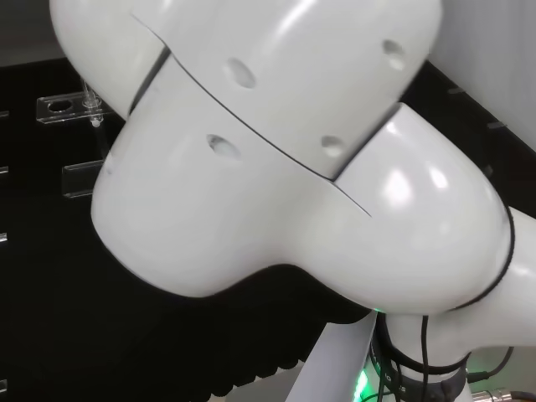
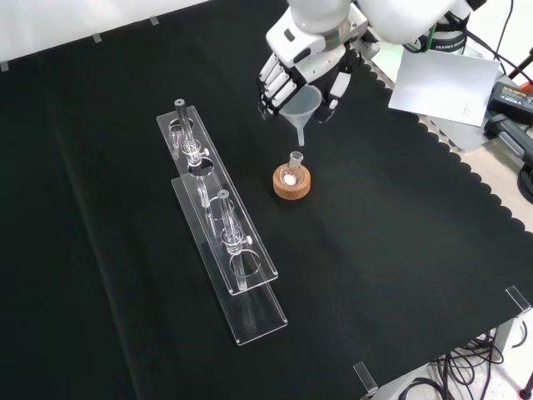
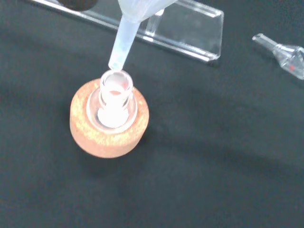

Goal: Remove the funnel from the round-bottom flask.

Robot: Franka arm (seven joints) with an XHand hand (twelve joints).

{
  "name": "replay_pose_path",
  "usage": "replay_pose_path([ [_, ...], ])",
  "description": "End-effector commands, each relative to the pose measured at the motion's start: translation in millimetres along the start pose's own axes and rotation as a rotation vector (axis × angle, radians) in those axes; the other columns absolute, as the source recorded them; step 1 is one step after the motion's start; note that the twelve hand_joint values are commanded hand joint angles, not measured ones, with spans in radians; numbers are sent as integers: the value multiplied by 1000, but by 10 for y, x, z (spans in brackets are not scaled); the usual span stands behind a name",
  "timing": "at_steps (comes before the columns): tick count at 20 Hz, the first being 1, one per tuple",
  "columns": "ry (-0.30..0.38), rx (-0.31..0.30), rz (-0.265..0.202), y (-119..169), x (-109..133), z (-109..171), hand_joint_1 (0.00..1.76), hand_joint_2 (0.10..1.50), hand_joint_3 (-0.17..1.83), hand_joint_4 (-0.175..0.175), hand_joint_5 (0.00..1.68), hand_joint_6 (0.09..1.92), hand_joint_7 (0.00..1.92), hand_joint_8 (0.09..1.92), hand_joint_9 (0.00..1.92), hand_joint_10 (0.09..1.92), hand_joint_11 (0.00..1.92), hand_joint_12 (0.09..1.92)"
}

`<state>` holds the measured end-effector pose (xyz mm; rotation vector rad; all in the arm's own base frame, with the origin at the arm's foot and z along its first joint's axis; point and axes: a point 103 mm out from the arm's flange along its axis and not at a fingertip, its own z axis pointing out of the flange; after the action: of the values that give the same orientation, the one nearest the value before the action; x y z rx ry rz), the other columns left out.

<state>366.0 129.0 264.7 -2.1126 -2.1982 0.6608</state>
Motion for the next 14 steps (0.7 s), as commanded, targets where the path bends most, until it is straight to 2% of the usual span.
replay_pose_path([
  [1,-5,-27,53,-252,-124,-341,864,1145,-175,-22,583,461,446,687,768,501,594,1232],
  [8,12,-51,96,-319,-317,-645,867,1145,-175,-24,574,469,439,685,769,501,596,1232],
  [14,19,-66,124,-158,-623,-774,867,1145,-175,-24,570,474,435,685,769,501,598,1232],
])
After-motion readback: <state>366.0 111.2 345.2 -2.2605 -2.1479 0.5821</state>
